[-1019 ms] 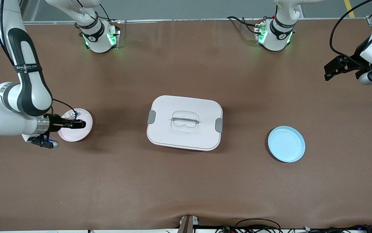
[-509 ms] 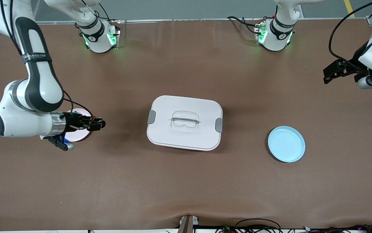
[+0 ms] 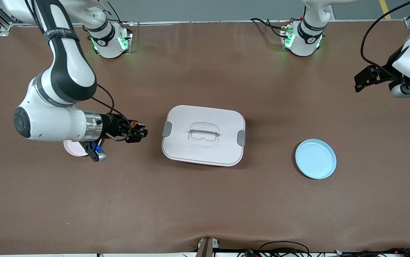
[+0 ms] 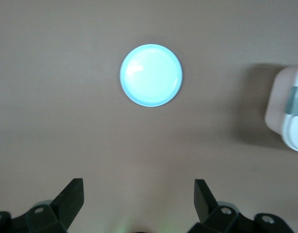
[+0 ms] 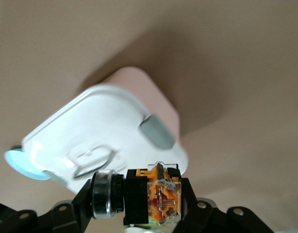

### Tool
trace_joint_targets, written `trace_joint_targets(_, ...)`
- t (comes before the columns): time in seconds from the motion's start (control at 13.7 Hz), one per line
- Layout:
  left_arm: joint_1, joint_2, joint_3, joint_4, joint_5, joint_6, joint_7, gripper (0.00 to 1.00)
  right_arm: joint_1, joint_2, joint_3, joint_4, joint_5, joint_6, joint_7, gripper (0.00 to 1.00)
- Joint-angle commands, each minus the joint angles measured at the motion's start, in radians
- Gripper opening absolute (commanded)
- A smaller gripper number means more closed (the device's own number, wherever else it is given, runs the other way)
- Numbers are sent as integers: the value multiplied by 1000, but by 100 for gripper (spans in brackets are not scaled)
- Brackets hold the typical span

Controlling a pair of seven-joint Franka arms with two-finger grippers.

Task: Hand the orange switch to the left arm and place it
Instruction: 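Lift the switch with the right gripper and carry it over the box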

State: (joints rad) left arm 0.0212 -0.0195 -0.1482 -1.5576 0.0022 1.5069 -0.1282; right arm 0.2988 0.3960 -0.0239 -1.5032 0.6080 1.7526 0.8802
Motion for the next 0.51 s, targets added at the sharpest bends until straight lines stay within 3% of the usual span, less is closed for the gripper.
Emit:
trace_joint_targets(0.0, 0, -26, -24, 11, -123, -8, 12, 100, 61, 1, -11, 64, 25, -8, 184, 0)
trace_joint_targets(0.15, 2, -40, -69, 16, -206, 10, -5, 100, 106, 3, -11, 80, 29, -2, 278, 0)
trace_joint_targets(0.44, -1, -39, -91, 14, -427, 114, -7, 100, 163, 3, -11, 106, 59, 39, 400, 0)
